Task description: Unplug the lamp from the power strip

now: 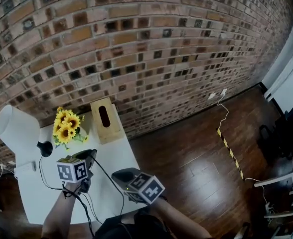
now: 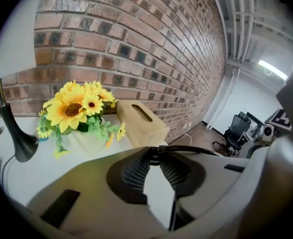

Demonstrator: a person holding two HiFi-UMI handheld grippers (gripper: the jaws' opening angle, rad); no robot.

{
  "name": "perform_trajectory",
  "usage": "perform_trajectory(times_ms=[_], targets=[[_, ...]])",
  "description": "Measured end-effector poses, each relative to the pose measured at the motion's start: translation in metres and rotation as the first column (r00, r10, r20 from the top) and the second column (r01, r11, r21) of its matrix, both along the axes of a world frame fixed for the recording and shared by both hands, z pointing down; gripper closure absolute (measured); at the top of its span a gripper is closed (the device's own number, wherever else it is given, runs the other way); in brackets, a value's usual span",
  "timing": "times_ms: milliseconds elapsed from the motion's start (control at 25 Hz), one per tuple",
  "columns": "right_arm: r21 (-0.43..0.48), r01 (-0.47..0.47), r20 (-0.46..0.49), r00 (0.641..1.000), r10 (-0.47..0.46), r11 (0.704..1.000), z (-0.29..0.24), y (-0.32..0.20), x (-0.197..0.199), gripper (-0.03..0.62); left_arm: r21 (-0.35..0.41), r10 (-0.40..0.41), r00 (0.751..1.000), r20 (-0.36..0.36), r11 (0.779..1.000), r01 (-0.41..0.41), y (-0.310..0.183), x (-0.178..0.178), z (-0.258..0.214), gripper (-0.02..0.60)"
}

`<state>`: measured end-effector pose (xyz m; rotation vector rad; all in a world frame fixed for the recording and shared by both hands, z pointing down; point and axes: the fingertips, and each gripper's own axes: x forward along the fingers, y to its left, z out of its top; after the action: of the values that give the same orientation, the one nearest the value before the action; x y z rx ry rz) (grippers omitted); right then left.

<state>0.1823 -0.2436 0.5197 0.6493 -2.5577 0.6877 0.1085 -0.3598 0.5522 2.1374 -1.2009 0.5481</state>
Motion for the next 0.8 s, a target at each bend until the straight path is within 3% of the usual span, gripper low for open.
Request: perform_trajectory(times_ms=[120,200,520,800], targets=[[-0.001,0.040,-0.067,0.997,-0.040,0.999,0.010,-0.001,0.006,0.591,-0.072,-0.072,0.994,-0.077,0.995,0.066,-0.005,0.005,0.019,0.497],[-0.020,0.044,-0.054,0.998,-0.045,0.999,0.013,-0.003,0.008,0.591,-0.108,-0.105,0.989,-0.103,0.990,0.094,-0.009,0.006,0.031,0.497],[-0.060,0.015,-0.047,0.999,-0.018,0.998,0.021,-0.011,0.007,0.591,-0.190,-0.081,0.989,-0.121,0.980,0.057,-0.012,0.009,0.061,0.497],[-0.074,-0.006,-0.053,0.999,0.002,0.997,0.027,-0.012,0.003,0.591,-0.207,0.020,1.000,-0.008,0.978,-0.021,-0.008,0.007,0.080,0.484]])
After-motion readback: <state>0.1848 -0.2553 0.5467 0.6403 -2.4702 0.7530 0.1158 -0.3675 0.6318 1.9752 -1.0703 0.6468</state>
